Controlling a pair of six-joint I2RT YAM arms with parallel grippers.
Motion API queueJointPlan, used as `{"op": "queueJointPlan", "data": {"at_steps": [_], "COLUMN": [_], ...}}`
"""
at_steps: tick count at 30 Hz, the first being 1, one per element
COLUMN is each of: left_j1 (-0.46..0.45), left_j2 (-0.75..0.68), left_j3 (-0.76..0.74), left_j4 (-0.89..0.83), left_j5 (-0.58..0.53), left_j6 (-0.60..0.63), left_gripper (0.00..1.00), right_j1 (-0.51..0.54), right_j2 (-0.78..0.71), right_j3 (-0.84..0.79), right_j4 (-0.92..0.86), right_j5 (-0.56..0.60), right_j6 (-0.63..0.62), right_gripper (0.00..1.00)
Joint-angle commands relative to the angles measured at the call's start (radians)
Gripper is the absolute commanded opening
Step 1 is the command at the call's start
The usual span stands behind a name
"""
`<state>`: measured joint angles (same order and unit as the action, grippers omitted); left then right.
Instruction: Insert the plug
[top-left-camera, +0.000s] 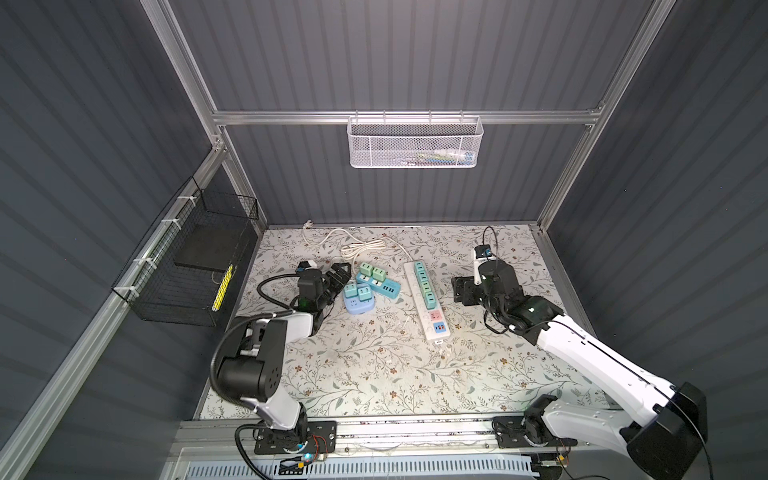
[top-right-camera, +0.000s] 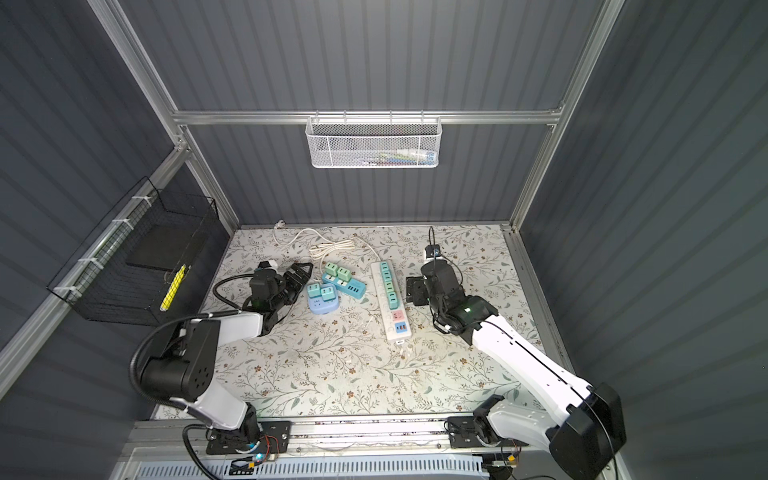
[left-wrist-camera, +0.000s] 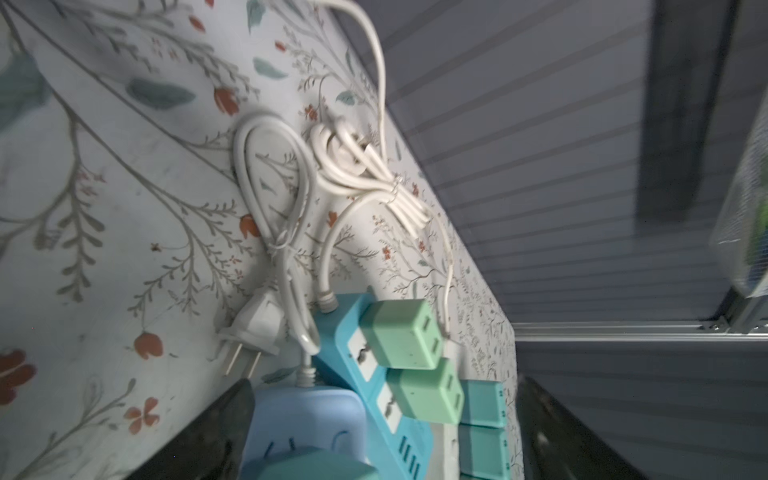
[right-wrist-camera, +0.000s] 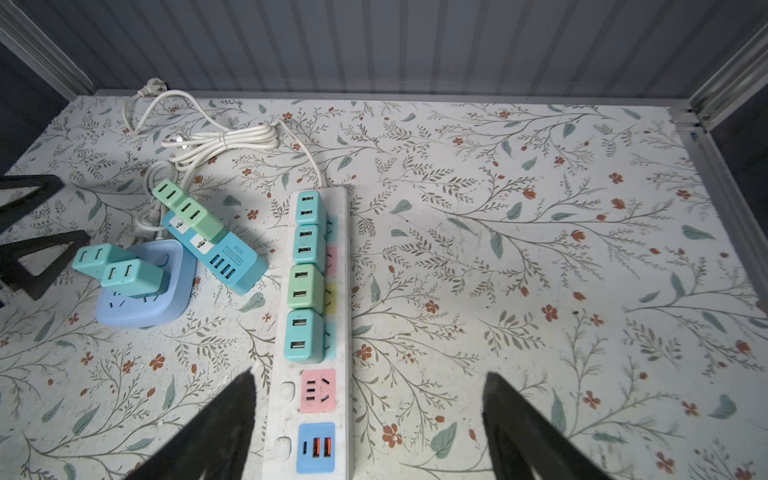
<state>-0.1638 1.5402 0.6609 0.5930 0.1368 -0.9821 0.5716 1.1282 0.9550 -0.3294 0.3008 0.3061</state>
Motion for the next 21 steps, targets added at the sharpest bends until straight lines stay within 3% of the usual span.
{"op": "queueJointPlan", "data": {"at_steps": [1, 4, 9, 13, 17, 19, 21], "left_j1": [0.003, 0.006, 0.006, 0.007, 0.006, 0.006, 0.006], "left_j2": [-0.159, -0.255, -0.273, -0.259, -0.334, -0.363, -0.377], "left_j3": [0.065, 0.155, 0.378, 0.486, 0.374, 0.271, 0.193], "left_j4": [-0.308, -0.53, -0.81, -0.982, -0.836, -0.701, -0.63], "left_j5": [-0.079, -0.088, -0.024, -0.156, -0.166, -0.167, -0.25], "left_j6": [0.196, 0.333, 0.543, 0.623, 0.651, 0.656, 0.597], "left_gripper": [1.0, 1.0, 1.0, 1.0, 1.0, 1.0, 1.0], "right_j1": [-0.03, -0.047, -0.05, -0.05, -0.121, -0.18, -0.247], "right_j2": [-0.074, -0.129, -0.152, -0.146, -0.101, -0.102, -0.105], "right_j3": [0.002, 0.014, 0.024, -0.094, -0.222, -0.231, -0.251], "right_j4": [-0.026, -0.022, 0.029, 0.259, 0.432, 0.404, 0.411], "right_j5": [0.026, 0.042, 0.156, 0.249, 0.229, 0.15, 0.019], "right_j6": [-0.021, -0.058, -0.121, -0.241, -0.358, -0.296, -0.261], "right_gripper": [0.91, 0.99, 0.99, 0.99, 0.99, 0.99, 0.99]}}
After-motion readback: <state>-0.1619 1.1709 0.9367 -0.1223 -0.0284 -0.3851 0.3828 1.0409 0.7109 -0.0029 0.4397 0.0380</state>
